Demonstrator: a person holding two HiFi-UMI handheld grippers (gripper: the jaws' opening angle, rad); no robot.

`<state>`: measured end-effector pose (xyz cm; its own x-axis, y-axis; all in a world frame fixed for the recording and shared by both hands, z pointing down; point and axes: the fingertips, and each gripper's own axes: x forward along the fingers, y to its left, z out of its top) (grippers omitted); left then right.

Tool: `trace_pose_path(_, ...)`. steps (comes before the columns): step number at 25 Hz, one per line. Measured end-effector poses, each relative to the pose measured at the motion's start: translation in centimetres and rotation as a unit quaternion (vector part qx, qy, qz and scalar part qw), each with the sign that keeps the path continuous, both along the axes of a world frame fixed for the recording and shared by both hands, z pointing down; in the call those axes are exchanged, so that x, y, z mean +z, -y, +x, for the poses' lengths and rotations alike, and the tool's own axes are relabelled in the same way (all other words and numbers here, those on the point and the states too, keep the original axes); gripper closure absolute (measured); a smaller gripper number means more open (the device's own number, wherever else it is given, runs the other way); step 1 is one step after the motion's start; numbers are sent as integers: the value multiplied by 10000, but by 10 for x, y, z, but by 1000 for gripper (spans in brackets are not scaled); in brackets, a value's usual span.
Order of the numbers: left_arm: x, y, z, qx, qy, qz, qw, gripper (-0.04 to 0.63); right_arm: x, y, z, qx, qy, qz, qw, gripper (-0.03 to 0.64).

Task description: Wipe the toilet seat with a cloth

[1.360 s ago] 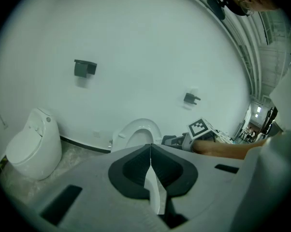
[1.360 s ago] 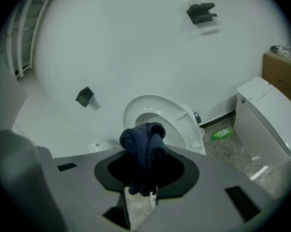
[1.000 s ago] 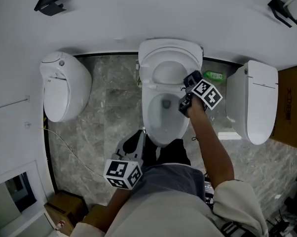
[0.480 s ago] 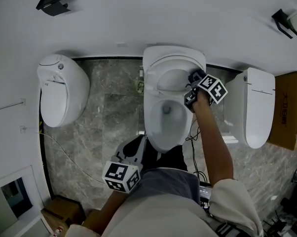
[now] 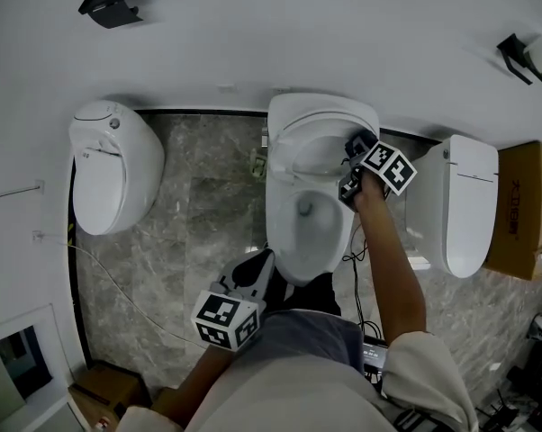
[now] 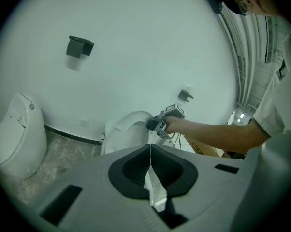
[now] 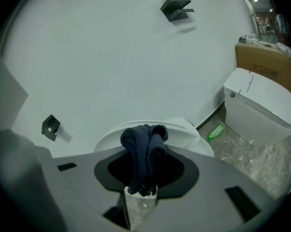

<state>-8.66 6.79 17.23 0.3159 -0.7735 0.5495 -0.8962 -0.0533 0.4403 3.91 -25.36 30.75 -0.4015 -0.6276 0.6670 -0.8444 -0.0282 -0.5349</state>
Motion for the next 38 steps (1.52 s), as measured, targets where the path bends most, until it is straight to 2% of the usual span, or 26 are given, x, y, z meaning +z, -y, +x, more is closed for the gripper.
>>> trace_pose_path(9,1,-9,-10,-64,-95,-18,9999,586,-13,-4,-33,-287,121,109,9995,511)
trace_pose_path(24,5,-22,-24,-244,-207,-79,9995,586,-18,-12,-68,-500,108,229,9984,512)
trace_pose_path(33,12,-29,-29,-318,-236,-158,9991,586,-15,-19,-86,-818,16,439,9957,511)
trace_pose_path(38,12,-32,-32,-387,-252,-180,9988,584,-9,-28,-105,-1026,126,340,9941,511)
